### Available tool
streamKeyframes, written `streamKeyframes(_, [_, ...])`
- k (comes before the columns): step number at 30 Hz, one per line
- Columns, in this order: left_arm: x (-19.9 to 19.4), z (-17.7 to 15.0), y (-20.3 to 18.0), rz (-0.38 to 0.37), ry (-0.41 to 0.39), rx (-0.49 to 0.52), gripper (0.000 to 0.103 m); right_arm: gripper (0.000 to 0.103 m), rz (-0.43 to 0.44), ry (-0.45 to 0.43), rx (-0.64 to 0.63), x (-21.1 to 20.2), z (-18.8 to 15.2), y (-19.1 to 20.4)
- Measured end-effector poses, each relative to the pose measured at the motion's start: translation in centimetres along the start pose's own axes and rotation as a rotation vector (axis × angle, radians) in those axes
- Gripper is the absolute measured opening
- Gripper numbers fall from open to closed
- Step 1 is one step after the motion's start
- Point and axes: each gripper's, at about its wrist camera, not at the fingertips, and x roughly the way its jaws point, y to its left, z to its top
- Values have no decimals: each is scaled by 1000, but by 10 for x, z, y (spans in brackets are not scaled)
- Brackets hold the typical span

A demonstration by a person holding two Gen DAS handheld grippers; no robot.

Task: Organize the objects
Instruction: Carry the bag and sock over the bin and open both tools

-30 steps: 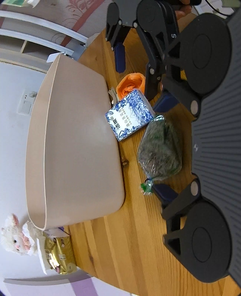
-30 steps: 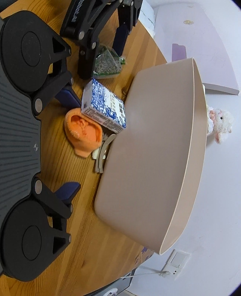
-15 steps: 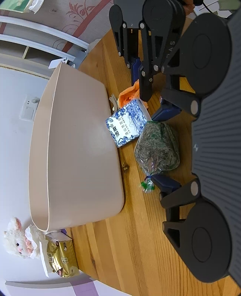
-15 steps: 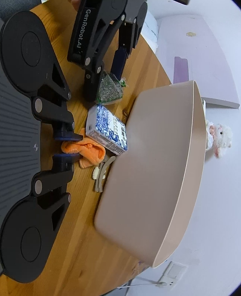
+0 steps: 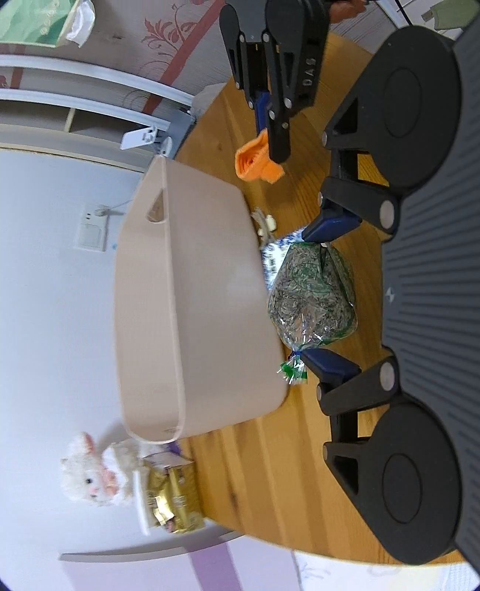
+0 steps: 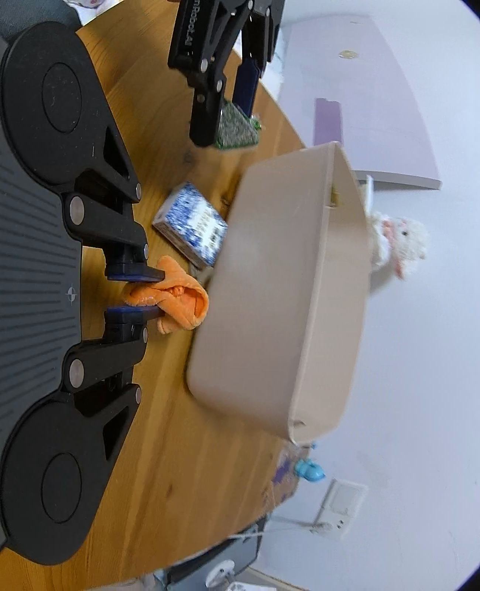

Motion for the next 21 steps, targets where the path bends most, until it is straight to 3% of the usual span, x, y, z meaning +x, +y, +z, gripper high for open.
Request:
streamKeyframes(11, [-36,42,-3,72,-111,63,65,11,-56,-156,23,-46,43,-23])
streamKeyframes(21, [-14,95,3,119,-146,76,65,11,-111,-259,31,-47,91,-41])
